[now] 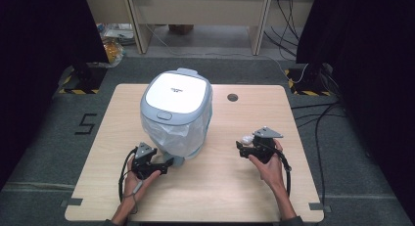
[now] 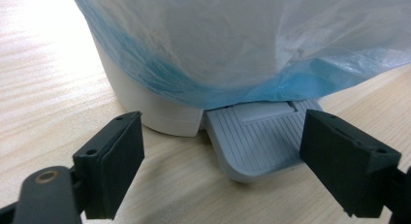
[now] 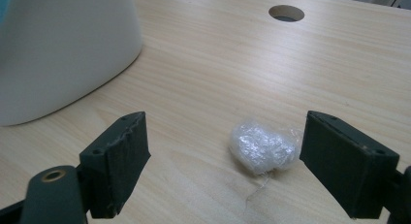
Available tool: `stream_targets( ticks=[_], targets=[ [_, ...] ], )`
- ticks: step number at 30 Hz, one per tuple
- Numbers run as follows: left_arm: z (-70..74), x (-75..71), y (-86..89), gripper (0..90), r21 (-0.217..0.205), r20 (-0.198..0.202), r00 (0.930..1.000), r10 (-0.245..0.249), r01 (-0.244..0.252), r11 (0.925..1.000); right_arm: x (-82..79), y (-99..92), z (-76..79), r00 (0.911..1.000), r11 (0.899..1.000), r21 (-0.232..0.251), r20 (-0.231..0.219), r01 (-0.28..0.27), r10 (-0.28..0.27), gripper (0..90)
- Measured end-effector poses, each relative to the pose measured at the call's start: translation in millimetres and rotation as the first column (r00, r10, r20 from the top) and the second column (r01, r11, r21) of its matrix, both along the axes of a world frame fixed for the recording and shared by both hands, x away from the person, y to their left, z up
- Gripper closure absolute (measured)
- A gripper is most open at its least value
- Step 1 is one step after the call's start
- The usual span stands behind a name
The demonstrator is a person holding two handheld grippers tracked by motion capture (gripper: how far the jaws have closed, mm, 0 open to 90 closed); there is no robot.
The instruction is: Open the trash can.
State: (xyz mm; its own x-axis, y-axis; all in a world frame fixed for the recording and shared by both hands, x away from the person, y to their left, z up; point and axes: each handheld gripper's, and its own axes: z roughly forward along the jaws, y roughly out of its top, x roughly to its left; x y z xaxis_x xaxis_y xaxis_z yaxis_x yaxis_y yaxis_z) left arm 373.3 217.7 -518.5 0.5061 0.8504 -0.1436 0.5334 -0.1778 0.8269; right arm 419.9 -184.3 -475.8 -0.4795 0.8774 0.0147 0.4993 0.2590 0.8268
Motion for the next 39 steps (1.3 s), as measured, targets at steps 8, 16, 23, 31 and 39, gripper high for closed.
stream_targets(
  ticks=[8, 16, 23, 31, 39],
  targets=[
    [-0.8, 1.3, -1.2, 15.2, 0.017, -0.012, 0.9999, -0.004, 0.004, 0.9998, 5.0, -6.7, -3.4, 0.9996, 1.000, 0.003, -0.006, 0.026, -0.026, 17.4],
    [-3.2, 2.0, -7.6, 16.0, 0.098, -0.025, 0.9996, -0.015, 0.017, 0.9950, 7.1, -10.4, -5.1, 0.9991, 0.999, 0.009, -0.015, 0.040, -0.040, 17.4],
    [-3.6, 3.9, -6.9, 17.2, 0.084, -0.033, 0.9994, -0.014, 0.017, 0.9963, 13.0, -15.6, -9.2, 0.9985, 0.999, 0.014, -0.022, 0.051, -0.051, 17.4],
    [-3.7, 4.7, -6.4, 17.3, 0.078, -0.039, 0.9991, -0.016, 0.019, 0.9968, 25.2, -24.9, -17.1, 0.9955, 0.996, 0.036, -0.048, 0.083, -0.081, 18.1],
    [-3.7, 4.7, -6.3, 17.3, 0.077, -0.039, 0.9991, -0.016, 0.019, 0.9968, 34.9, -29.1, -14.5, 0.9954, 0.995, 0.037, -0.042, 0.088, -0.086, 18.5]
  ],
)
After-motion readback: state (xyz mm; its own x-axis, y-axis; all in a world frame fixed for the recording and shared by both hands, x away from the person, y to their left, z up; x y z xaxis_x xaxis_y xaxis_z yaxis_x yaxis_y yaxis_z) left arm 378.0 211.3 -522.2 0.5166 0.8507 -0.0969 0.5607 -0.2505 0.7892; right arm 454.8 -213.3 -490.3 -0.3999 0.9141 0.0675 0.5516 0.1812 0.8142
